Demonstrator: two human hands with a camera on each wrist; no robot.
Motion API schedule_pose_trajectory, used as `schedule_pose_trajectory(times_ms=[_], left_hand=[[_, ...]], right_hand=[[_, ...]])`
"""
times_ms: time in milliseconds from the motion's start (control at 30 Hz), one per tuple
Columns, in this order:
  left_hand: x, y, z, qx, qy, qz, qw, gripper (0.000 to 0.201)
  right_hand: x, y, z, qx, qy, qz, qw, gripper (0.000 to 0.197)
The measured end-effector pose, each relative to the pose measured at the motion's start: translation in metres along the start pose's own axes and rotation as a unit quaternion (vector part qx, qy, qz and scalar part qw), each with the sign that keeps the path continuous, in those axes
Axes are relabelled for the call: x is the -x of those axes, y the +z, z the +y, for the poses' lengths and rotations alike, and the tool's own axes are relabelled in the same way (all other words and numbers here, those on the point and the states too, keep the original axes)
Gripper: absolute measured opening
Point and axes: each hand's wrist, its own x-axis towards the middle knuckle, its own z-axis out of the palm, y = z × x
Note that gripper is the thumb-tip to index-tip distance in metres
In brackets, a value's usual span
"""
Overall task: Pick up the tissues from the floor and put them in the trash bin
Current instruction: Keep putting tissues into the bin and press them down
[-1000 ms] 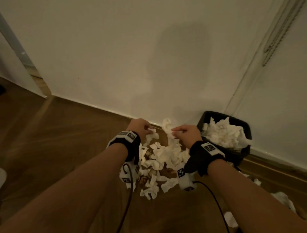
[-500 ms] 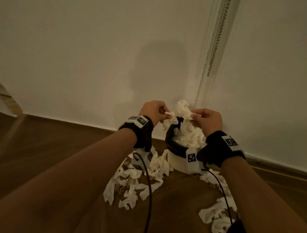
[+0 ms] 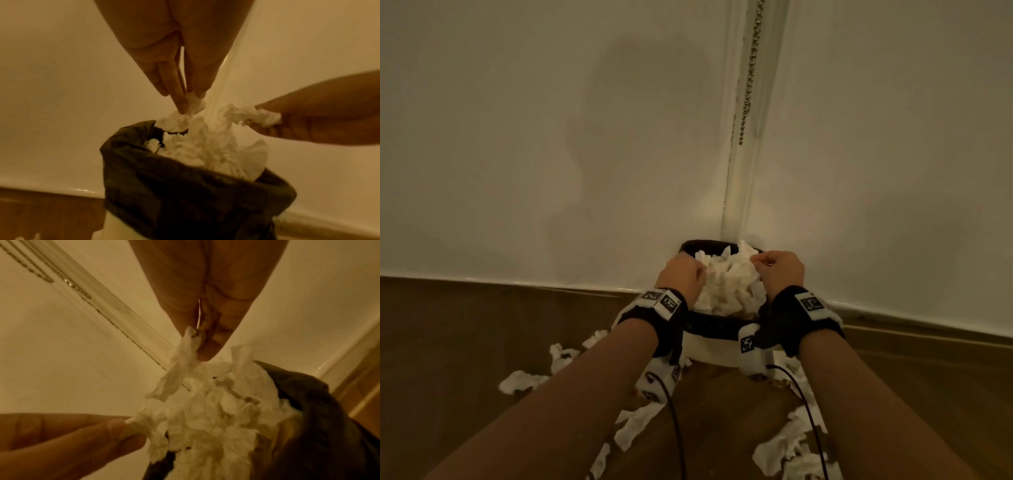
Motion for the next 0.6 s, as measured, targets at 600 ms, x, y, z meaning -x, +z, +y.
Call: schedule_pose_trajectory(times_ms=[600], left_hand=[[0.007, 0.043, -0.011, -0.215, 0.098, -0.168, 0.957, 0.045]], right_hand=[[0.011, 0.072, 0.007, 0.412, -0.115, -0.333, 0.84, 0.053]])
